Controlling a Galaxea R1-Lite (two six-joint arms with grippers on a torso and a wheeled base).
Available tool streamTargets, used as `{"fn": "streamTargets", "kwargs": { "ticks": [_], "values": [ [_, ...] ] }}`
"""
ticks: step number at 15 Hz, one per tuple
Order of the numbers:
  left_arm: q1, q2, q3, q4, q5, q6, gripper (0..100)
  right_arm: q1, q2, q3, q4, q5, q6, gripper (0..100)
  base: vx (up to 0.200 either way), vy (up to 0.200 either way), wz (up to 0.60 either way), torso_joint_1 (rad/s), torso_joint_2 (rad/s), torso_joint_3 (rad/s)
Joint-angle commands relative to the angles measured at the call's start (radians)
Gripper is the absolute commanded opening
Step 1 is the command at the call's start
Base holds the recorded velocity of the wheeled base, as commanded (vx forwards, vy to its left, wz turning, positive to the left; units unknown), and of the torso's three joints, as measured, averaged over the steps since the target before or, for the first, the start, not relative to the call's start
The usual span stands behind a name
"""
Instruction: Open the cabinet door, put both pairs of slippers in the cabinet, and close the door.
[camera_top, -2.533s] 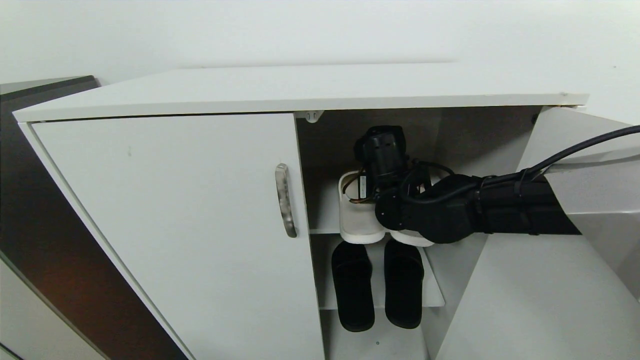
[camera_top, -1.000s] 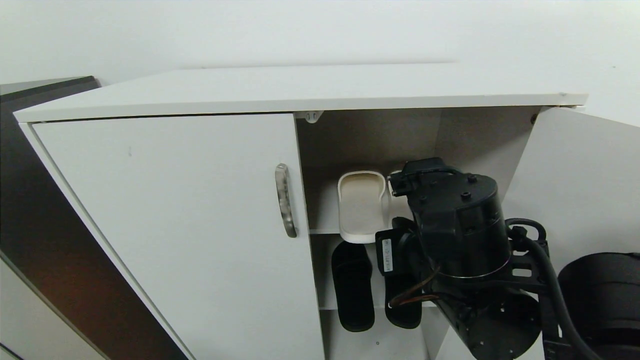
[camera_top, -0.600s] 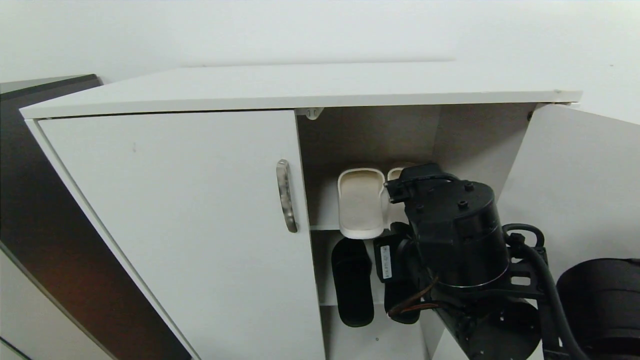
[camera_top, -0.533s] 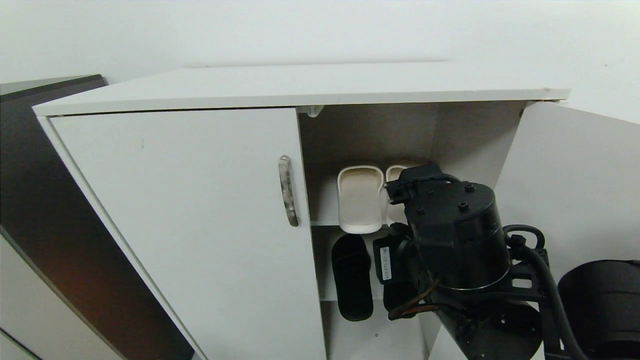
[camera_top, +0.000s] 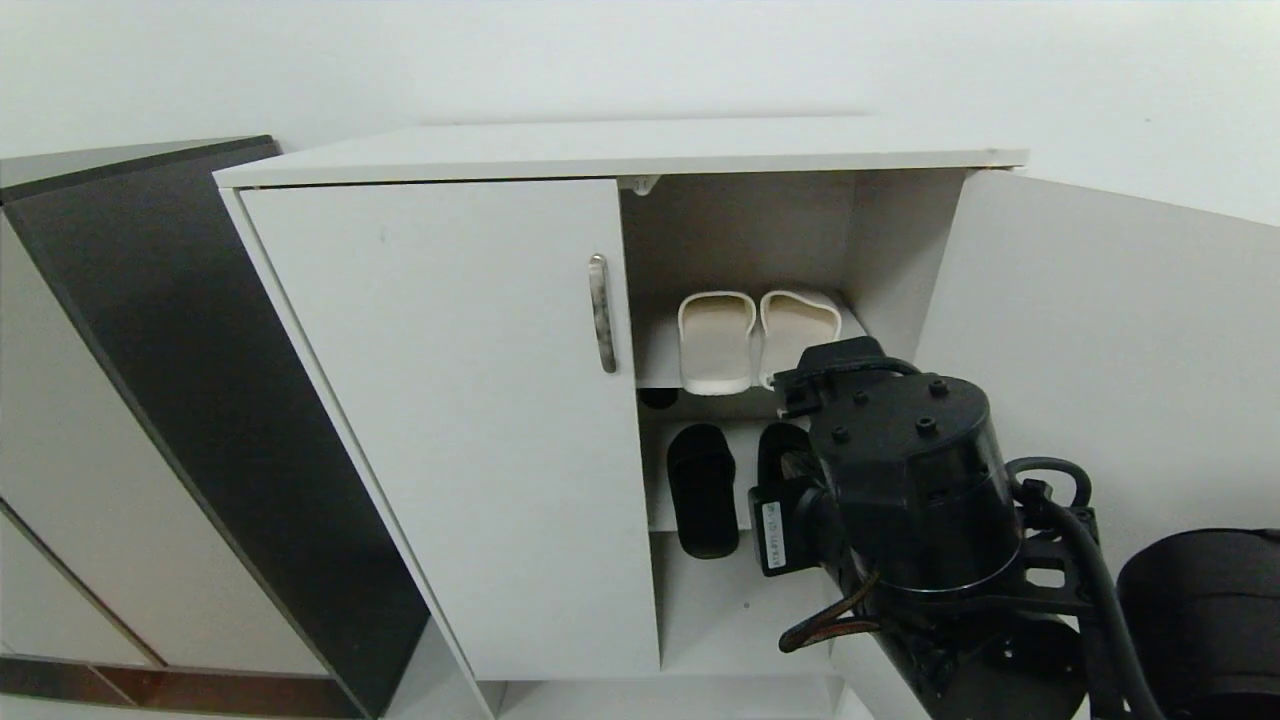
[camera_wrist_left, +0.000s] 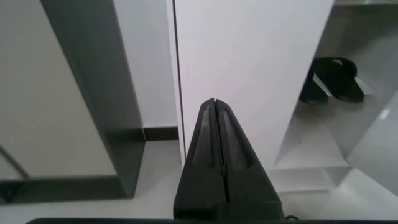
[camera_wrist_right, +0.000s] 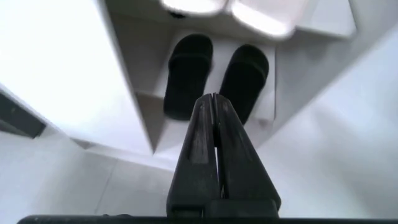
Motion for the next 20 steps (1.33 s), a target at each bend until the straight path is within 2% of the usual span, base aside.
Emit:
{"fn": "streamTargets", "kwargs": {
  "ticks": [1, 10, 16, 20],
  "values": [
    [0.000, 0.000, 0.000, 0.000, 0.002, 0.000, 0, 0.001, 0.001, 0.005, -0.003, 0.000, 0.001, 0, -0.200, 0.000, 0.00, 0.002, 0.00, 0.002],
    [0.000, 0.000, 0.000, 0.000, 0.002, 0.000, 0, -0.005, -0.002, 0.031, -0.048, 0.002, -0.001, 0, -0.200, 0.000, 0.00, 0.001, 0.00, 0.002],
    [0.000, 0.000, 0.000, 0.000, 0.002, 0.000, 0, -0.017, 0.004, 0.092, -0.150, 0.007, -0.047, 0, 0.000, 0.000, 0.00, 0.000, 0.00, 0.000],
    [0.000, 0.000, 0.000, 0.000, 0.002, 0.000, 0, -0.020, 0.004, 0.094, -0.150, 0.008, -0.047, 0, 0.000, 0.000, 0.00, 0.000, 0.00, 0.000]
  ]
}}
